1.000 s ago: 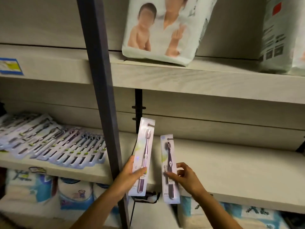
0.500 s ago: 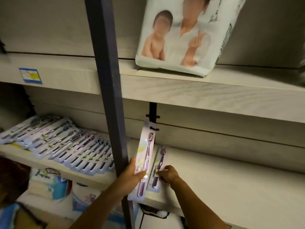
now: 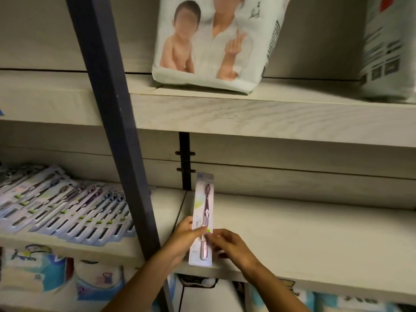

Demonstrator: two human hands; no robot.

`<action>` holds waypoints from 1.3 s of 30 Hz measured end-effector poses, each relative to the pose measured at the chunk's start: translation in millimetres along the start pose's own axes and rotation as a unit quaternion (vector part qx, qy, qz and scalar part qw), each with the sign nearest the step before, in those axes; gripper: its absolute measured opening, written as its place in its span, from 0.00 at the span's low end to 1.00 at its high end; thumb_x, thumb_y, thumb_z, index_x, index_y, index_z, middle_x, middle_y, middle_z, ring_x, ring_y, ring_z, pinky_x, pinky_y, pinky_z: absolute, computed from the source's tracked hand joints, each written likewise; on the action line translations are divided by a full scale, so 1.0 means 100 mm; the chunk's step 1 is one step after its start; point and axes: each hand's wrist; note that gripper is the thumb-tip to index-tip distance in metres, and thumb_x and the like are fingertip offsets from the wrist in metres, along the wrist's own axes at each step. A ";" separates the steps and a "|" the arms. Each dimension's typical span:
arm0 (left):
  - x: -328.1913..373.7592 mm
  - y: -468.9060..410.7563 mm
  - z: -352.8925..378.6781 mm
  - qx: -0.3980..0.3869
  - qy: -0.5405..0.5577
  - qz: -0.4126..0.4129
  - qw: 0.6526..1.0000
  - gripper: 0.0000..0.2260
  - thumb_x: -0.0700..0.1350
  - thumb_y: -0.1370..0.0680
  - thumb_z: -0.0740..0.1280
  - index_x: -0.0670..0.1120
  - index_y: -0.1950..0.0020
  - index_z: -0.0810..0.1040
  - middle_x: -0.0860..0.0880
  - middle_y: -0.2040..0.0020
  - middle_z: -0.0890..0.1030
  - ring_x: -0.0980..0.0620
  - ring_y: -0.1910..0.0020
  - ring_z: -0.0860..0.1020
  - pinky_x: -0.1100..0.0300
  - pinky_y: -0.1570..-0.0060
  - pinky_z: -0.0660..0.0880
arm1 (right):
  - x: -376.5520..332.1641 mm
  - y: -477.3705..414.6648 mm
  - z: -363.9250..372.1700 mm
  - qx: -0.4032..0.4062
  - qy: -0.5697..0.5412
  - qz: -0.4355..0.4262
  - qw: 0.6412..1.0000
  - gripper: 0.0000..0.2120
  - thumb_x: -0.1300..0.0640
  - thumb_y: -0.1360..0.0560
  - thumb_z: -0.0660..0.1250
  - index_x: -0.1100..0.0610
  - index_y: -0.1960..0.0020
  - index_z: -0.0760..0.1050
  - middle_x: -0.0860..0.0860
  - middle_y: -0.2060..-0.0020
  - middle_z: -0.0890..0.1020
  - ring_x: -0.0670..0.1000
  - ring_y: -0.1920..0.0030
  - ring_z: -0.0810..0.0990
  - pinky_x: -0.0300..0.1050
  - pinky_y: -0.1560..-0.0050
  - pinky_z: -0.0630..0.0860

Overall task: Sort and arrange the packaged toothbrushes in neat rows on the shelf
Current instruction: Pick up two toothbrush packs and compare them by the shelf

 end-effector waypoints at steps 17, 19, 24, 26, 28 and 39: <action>-0.14 0.19 -0.30 -0.070 -0.165 -0.001 0.984 0.11 0.43 0.22 0.64 0.52 0.41 0.70 0.50 0.37 0.74 0.53 0.39 0.73 0.59 0.36 0.68 | 0.36 -0.91 -0.11 0.107 0.188 0.114 0.970 0.12 0.51 0.30 0.74 0.54 0.54 0.73 0.58 0.54 0.85 0.53 0.58 0.82 0.49 0.45 0.78; -0.16 0.21 -0.33 -0.078 -0.170 -0.005 0.982 0.11 0.44 0.22 0.64 0.52 0.41 0.69 0.50 0.37 0.74 0.53 0.38 0.72 0.61 0.38 0.69 | 0.35 -0.98 -0.04 0.092 0.239 0.120 0.959 0.07 0.54 0.29 0.71 0.53 0.61 0.74 0.58 0.52 0.84 0.56 0.52 0.83 0.49 0.43 0.78; -0.17 0.26 -0.37 -0.078 -0.167 -0.008 0.983 0.14 0.45 0.21 0.63 0.51 0.37 0.68 0.51 0.37 0.73 0.53 0.38 0.73 0.70 0.48 0.71 | 0.35 -1.01 0.08 0.051 0.294 0.108 0.949 0.06 0.60 0.26 0.63 0.58 0.55 0.79 0.59 0.47 0.81 0.58 0.47 0.80 0.51 0.41 0.76; -0.19 0.27 -0.37 -0.079 -0.167 -0.009 0.983 0.12 0.46 0.22 0.64 0.54 0.40 0.69 0.53 0.37 0.73 0.54 0.38 0.73 0.64 0.41 0.71 | 0.33 -0.92 0.08 0.063 0.310 0.077 0.945 0.11 0.59 0.25 0.61 0.60 0.46 0.78 0.57 0.42 0.77 0.58 0.44 0.77 0.50 0.38 0.73; -0.21 0.30 -0.39 -0.081 -0.168 -0.002 0.982 0.10 0.47 0.22 0.64 0.56 0.42 0.71 0.53 0.38 0.75 0.55 0.39 0.74 0.59 0.36 0.70 | 0.22 -0.72 0.06 0.081 0.332 0.023 0.940 0.15 0.59 0.23 0.60 0.60 0.37 0.74 0.55 0.36 0.74 0.56 0.38 0.74 0.45 0.37 0.69; -0.04 0.67 -0.50 -0.110 -0.171 0.074 0.976 0.08 0.42 0.21 0.61 0.51 0.44 0.75 0.53 0.47 0.82 0.55 0.49 0.80 0.63 0.47 0.74 | -0.30 0.40 -0.05 0.119 0.243 -0.169 0.948 0.12 0.57 0.23 0.64 0.39 0.53 0.74 0.42 0.55 0.83 0.43 0.54 0.81 0.33 0.57 0.75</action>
Point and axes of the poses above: each hand's wrist, its own y-axis away from the middle knuckle, its own z-axis out of the palm, x = y × z
